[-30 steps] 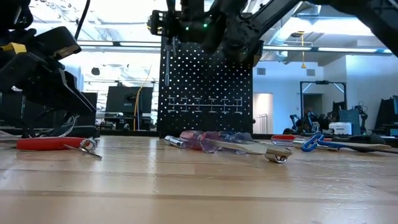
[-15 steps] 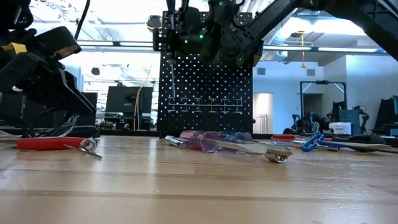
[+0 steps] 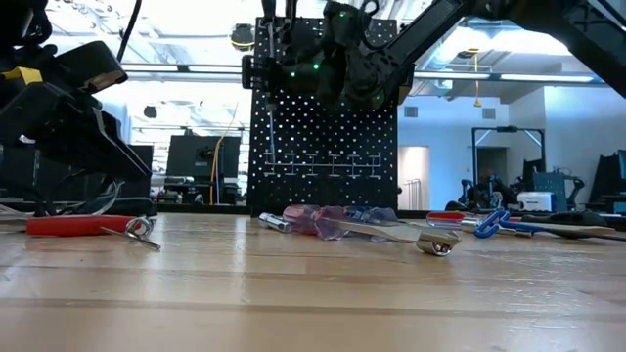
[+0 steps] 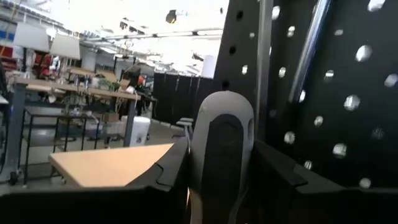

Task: Hang tools onto peg board
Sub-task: Hang the gray screwdriver on the pegboard

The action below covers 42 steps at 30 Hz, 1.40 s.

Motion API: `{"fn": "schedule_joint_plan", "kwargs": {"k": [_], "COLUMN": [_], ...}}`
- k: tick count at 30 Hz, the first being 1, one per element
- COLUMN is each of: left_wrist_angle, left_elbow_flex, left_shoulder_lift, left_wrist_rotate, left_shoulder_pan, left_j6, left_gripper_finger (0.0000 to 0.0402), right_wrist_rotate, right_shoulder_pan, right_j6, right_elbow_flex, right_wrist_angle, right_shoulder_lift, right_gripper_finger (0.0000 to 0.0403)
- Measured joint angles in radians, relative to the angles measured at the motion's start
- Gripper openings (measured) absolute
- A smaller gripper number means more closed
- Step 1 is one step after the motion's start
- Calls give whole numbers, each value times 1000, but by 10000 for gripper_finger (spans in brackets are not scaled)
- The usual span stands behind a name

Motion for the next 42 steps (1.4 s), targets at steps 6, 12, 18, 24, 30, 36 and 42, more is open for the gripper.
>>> {"fn": "schedule_joint_plan", "kwargs": {"k": [6,12,18,24,30,36,42], "left_wrist_angle": [0,0,0,0,0,0,0], "left_elbow_flex": [0,0,0,0,0,0,0], "left_shoulder_lift": [0,0,0,0,0,0,0], "left_wrist_rotate": [0,-1,-1,-2,-2,-4,-5], "left_shoulder_pan": [0,0,0,0,0,0,0], "left_j6": [0,0,0,0,0,0,0], "left_gripper_finger": [185,185,185,185,185,185,185], "right_wrist_rotate": [-3,-22,-19,-15,-6,5,5], "right_shoulder_pan": [-1,0,5,5,4,7,13], "right_j6": [13,28,29,65,67,38,-7], "right_elbow_flex": [0,0,0,0,-8,-6,-6], "right_wrist_angle": [-72,-131,-97,-65,-20,-4,15], "right_shoulder_lift": [0,-2,-1,0,19,46,60], "right_gripper_finger": [133,134,135,135,135,135,136]}}
